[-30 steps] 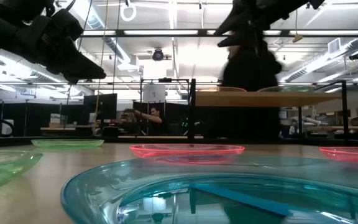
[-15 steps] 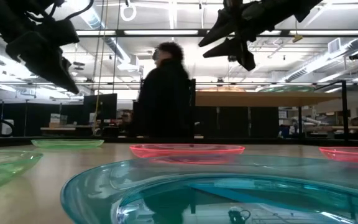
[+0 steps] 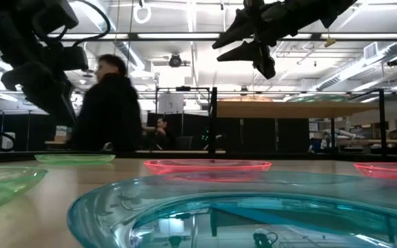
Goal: Place and stack plates onto a shelf
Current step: Stack the top green plate on top of the orange plate on the shelf
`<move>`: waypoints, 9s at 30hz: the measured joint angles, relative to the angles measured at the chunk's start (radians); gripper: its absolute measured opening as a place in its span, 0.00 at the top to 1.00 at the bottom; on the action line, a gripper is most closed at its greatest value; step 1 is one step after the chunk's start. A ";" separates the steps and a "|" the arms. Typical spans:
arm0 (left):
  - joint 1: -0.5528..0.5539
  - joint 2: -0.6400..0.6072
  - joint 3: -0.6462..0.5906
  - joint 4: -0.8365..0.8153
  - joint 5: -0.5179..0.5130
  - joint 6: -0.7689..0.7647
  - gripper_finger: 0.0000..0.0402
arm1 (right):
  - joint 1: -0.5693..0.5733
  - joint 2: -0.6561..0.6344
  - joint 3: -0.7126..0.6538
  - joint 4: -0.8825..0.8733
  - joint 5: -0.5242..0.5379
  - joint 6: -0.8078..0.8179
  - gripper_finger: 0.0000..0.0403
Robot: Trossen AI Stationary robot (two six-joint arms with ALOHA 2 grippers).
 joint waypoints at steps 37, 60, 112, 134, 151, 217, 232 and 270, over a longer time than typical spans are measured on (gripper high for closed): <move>0.001 0.367 0.000 0.063 -0.100 -0.001 0.72 | 0.000 -0.001 0.000 0.018 0.000 0.000 0.69; 0.043 0.444 0.003 0.104 -0.090 -0.001 0.80 | 0.000 -0.001 0.000 0.018 0.000 0.000 0.69; -0.057 0.443 0.362 0.022 -0.095 0.030 0.98 | 0.000 -0.001 0.000 0.021 0.009 0.033 0.69; -0.248 0.443 0.510 0.040 -0.146 0.223 0.98 | -0.014 -0.001 0.000 0.020 0.011 0.258 0.69; -0.325 0.443 0.510 0.040 -0.453 0.368 0.98 | -0.014 -0.001 0.000 0.058 0.029 0.289 0.69; -0.322 0.443 0.510 0.132 -0.450 0.885 0.98 | -0.018 -0.001 0.000 0.144 0.107 0.314 0.69; -0.321 0.443 0.510 0.185 -0.450 0.977 0.98 | -0.015 -0.001 0.000 0.143 0.060 0.315 0.71; -0.330 0.443 0.510 0.237 -0.451 0.969 0.71 | -0.015 -0.001 0.000 0.132 0.060 0.296 0.94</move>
